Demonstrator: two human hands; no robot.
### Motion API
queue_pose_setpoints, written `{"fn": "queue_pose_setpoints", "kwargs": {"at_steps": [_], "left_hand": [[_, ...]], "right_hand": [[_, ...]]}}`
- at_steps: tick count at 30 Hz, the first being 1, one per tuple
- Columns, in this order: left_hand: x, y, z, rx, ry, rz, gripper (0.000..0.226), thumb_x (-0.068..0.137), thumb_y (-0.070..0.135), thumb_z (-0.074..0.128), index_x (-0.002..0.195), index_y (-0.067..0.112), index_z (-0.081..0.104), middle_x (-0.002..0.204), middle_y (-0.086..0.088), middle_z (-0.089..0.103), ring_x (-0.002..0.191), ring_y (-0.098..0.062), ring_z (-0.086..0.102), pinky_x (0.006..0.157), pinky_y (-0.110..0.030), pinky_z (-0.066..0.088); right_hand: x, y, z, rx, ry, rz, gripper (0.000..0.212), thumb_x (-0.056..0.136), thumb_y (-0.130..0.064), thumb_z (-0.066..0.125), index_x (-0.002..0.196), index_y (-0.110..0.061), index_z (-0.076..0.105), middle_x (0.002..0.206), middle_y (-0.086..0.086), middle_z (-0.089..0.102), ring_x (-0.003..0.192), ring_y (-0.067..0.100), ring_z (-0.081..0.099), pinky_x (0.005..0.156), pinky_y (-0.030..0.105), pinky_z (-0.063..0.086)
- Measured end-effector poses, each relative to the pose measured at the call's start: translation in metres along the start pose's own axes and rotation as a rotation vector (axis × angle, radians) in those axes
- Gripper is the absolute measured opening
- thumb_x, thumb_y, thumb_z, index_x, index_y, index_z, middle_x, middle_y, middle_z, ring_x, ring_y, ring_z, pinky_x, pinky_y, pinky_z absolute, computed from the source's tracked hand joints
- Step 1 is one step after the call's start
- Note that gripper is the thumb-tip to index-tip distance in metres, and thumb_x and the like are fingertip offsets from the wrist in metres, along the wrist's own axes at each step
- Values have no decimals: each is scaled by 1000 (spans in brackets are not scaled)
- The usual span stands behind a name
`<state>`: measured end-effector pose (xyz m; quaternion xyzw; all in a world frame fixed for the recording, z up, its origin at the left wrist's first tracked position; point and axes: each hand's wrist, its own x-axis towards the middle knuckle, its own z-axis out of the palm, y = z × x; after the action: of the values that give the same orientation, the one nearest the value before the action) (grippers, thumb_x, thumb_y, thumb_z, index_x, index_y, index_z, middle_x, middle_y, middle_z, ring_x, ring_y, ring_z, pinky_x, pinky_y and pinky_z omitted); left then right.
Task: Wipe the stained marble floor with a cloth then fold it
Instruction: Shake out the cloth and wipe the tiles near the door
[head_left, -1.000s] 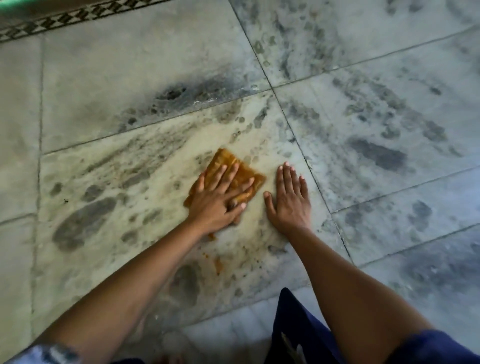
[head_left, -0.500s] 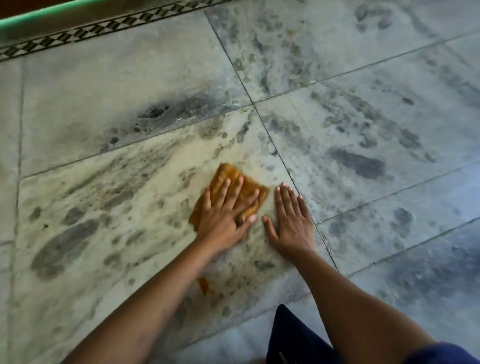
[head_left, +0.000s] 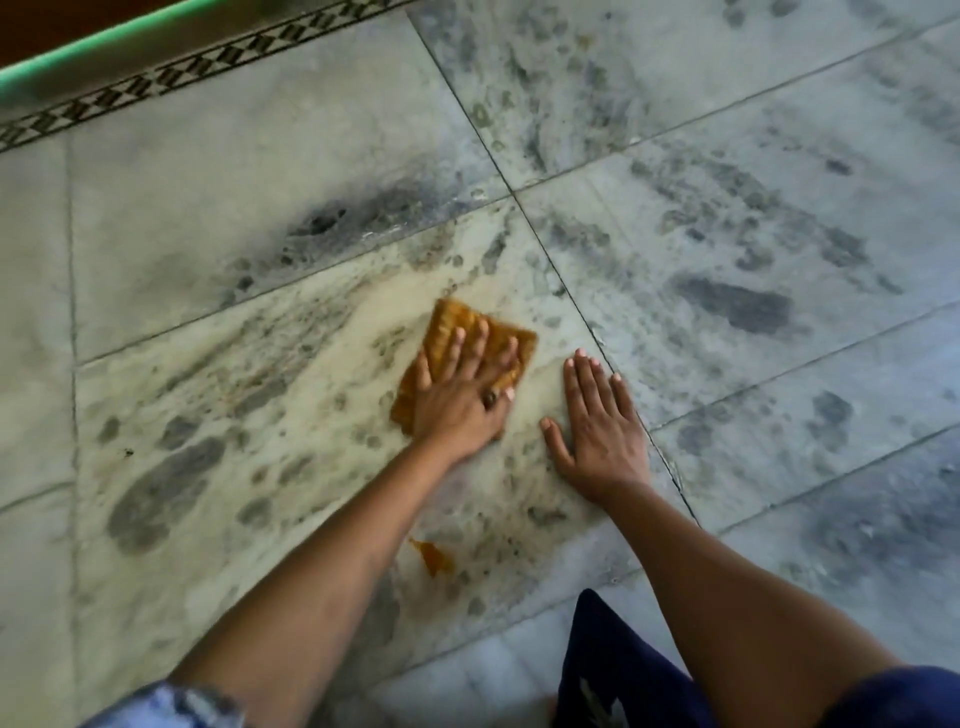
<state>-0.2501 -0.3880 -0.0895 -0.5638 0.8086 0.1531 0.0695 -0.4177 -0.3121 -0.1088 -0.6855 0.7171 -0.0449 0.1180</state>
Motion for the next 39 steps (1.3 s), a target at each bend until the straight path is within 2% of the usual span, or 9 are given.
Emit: {"fn": "queue_pose_setpoints", "kwargs": {"at_steps": [4,7,11,16,21,24,29,36,39], "left_hand": [[-61,-49,2,9,-65,185,52,89,62,14,131,65,-15,149,26,-24,142,-7,-17,113,-47,-8],[-36,-90,-17,48,-87,43,50,96,53,27,136,60,-3,152,21,-16,145,-11,-7,114,-51,0],[25,-65,-44,-135,-118,-175,48,97,53,27,143,49,18,158,15,3,146,-15,0,114,-53,9],[-31,-28,-19,-130,-133,25,45,95,55,30,139,52,26,156,21,6,145,-11,-1,115,-52,3],[-136,-89,-5,49,-23,185,55,85,64,23,138,51,32,155,17,16,144,-14,14,110,-51,13],[-117,-118,-6,156,16,1,62,83,67,27,142,48,26,158,8,15,146,-22,9,111,-57,7],[-46,-83,2,57,64,-172,68,85,66,31,144,50,2,159,10,-2,145,-27,-7,109,-62,4],[-150,-71,38,125,148,103,60,89,59,28,145,43,12,158,0,10,145,-29,7,109,-63,14],[-139,-114,26,130,114,16,58,89,59,22,144,47,8,158,4,9,145,-26,5,112,-61,11]], "right_hand": [[0,1,2,-8,8,5,77,87,-56,9,149,-11,1,158,6,-1,143,13,-11,116,30,-12],[1,1,5,-2,15,2,77,87,-56,7,149,-11,1,158,6,0,141,11,-13,116,29,-13],[0,1,0,-5,12,-18,73,90,-52,12,149,-11,2,158,7,0,140,10,-13,114,26,-17],[-6,-20,3,62,-16,-95,71,91,-48,18,149,-11,3,159,6,0,142,10,-11,114,25,-15],[-6,-48,11,64,-51,-131,71,90,-49,13,150,-13,-2,159,5,-6,145,13,-10,115,27,-14],[-9,-57,17,32,-49,-119,71,90,-48,14,150,-13,-2,159,6,-5,146,16,-6,117,31,-10],[-7,-58,17,-2,-56,-102,71,91,-47,19,150,-12,2,159,6,0,146,17,-1,118,32,-5],[-7,-60,14,-2,-81,-86,73,89,-48,19,150,-13,1,159,6,0,146,18,-2,118,33,-5],[-7,-58,18,1,-62,-89,72,89,-48,18,150,-13,0,159,6,0,146,18,-2,117,30,-8]]}}
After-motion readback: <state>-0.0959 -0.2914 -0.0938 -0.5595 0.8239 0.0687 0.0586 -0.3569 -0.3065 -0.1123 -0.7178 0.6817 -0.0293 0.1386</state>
